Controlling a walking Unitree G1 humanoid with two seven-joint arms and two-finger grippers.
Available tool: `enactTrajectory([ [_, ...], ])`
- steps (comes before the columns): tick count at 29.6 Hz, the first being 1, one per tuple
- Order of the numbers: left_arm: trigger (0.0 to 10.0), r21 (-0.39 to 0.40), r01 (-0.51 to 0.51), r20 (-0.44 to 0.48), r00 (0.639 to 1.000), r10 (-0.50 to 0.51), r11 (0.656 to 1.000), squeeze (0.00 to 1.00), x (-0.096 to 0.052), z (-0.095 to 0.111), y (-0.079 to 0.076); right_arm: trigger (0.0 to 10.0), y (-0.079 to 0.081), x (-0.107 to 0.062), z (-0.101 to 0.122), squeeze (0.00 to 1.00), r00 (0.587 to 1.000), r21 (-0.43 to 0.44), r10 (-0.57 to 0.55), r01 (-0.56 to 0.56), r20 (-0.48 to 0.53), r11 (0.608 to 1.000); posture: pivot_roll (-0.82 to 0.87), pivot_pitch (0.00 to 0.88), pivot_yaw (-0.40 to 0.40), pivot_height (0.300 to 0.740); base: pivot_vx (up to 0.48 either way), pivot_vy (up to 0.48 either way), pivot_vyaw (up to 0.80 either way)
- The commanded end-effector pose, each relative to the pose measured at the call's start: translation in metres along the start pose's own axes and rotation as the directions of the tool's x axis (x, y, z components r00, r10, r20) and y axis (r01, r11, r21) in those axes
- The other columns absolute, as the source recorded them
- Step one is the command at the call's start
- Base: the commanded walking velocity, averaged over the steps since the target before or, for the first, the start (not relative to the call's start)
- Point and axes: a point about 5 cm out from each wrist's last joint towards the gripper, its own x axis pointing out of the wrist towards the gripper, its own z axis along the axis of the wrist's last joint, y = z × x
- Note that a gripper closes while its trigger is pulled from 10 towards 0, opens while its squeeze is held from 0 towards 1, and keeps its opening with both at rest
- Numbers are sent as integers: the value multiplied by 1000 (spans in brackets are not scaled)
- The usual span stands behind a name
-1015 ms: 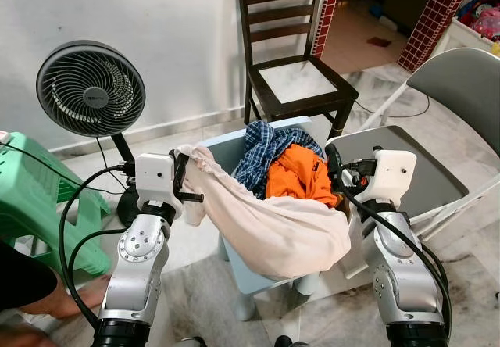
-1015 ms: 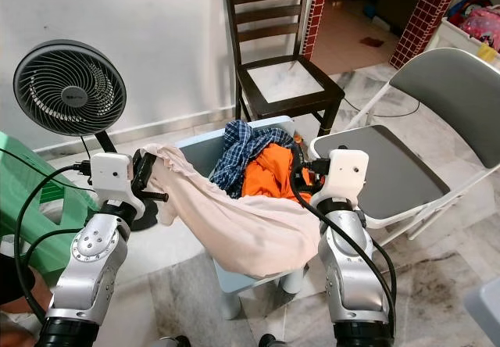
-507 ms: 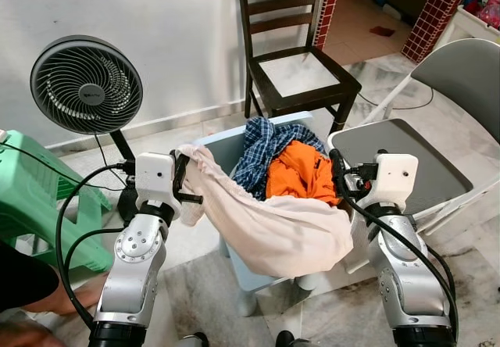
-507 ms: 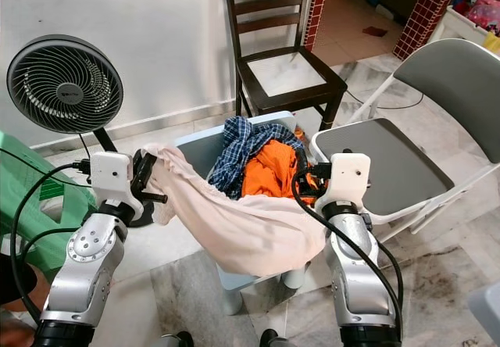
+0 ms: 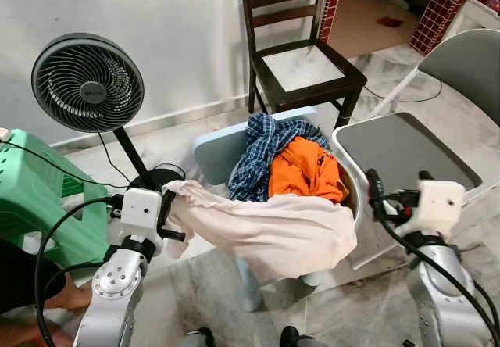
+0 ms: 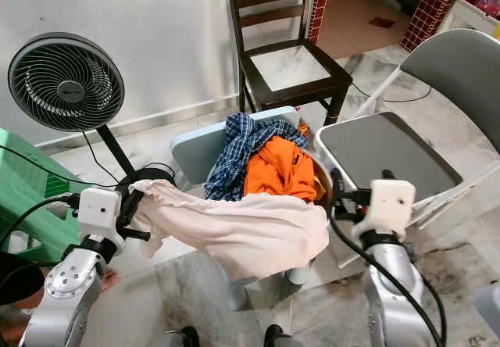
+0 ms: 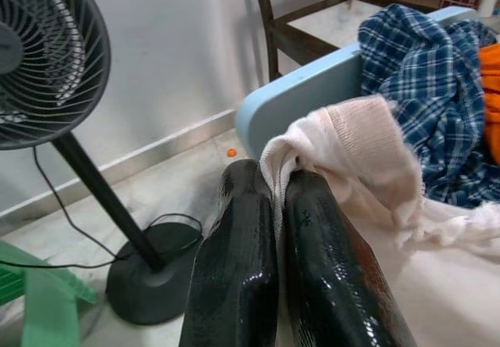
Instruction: Hang hanger
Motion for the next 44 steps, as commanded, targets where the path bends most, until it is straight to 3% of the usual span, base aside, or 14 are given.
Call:
enactTrajectory([
  [1, 10000, -3, 2, 24, 1000, -2, 1000, 0, 1, 5, -2, 10000, -1, 0, 5, 0, 1000, 0, 11, -11, 17, 1000, 128, 218, 12, 740, 0, 0, 0],
  [15, 10000, 7, 38, 126, 991, -38, 999, 0, 10, 36, -10, 10000, 20, 7, 9, 0, 997, 35, 76, -76, 16, 996, 136, 234, -8, 740, 0, 0, -500],
  [44, 10000, 11, 27, 85, 996, -28, 1000, 0, 15, 34, -14, 10000, 28, 8, 6, 0, 998, 83, 60, -61, 11, 995, 125, 227, 4, 740, 0, 0, 0],
])
